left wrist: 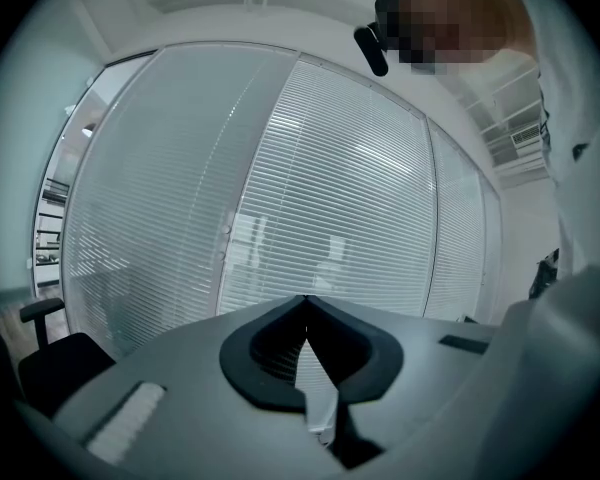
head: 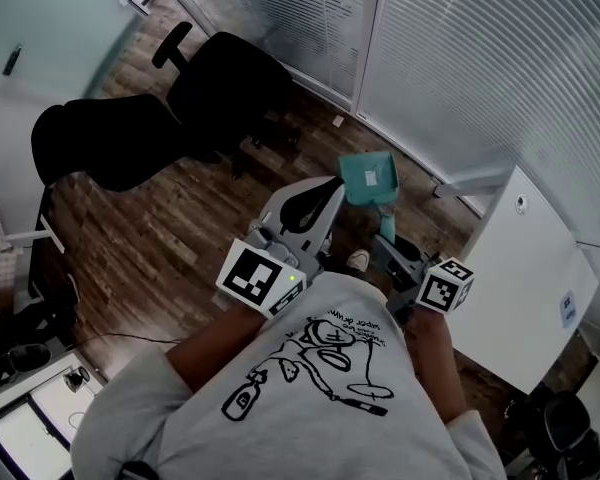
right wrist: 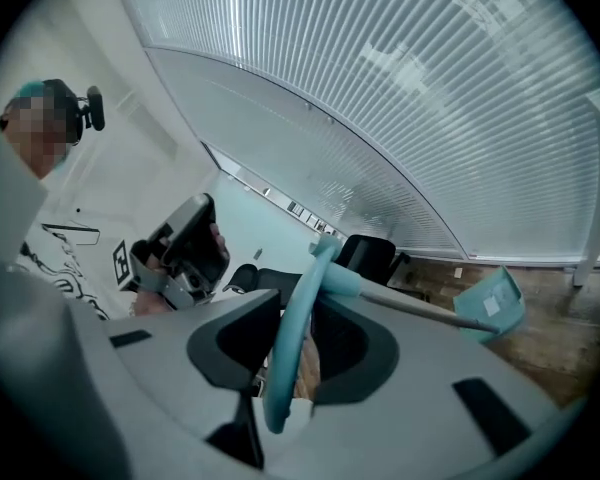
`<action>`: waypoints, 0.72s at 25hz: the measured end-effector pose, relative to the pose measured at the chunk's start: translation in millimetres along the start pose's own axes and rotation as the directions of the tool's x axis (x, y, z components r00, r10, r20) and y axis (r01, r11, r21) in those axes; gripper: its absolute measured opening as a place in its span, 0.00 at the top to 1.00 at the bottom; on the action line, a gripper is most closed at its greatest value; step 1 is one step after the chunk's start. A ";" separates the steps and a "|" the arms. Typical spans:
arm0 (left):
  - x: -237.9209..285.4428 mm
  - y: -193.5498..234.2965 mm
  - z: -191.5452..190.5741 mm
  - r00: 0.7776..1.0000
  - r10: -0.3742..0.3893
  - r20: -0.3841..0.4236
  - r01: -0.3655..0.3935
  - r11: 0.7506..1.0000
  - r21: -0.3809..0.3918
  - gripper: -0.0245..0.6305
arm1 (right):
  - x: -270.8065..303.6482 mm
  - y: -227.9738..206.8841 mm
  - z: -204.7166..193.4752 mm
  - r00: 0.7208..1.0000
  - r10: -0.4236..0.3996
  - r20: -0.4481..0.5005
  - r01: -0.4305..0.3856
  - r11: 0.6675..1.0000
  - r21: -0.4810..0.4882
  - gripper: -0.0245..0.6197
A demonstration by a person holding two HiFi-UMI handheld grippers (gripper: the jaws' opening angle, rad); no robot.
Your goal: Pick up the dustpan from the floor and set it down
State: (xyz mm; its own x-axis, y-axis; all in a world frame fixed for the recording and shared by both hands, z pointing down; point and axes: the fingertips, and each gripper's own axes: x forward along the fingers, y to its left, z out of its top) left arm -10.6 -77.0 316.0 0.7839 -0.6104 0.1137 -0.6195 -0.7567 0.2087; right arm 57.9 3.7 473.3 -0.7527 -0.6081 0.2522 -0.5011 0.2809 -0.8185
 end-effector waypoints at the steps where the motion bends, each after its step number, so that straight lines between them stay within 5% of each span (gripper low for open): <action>1: 0.6 0.3 -0.2 1.000 -0.001 -0.001 0.001 1.000 0.000 0.96 | -2.5 6.6 5.3 1.000 0.003 0.004 -0.003 1.000 -0.005 0.83; 18: 9.2 3.0 4.2 1.000 -0.030 -0.003 0.030 1.000 0.011 0.96 | -31.0 107.4 88.0 0.994 0.025 0.102 -0.021 0.999 -0.044 0.82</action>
State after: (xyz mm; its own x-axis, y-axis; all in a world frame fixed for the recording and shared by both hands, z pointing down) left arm -5.5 -85.9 313.6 0.8020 -0.5871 0.1100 -0.5965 -0.7769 0.2016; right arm 65.0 -12.6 332.1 -0.7173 -0.6738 0.1775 -0.5037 0.3255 -0.8002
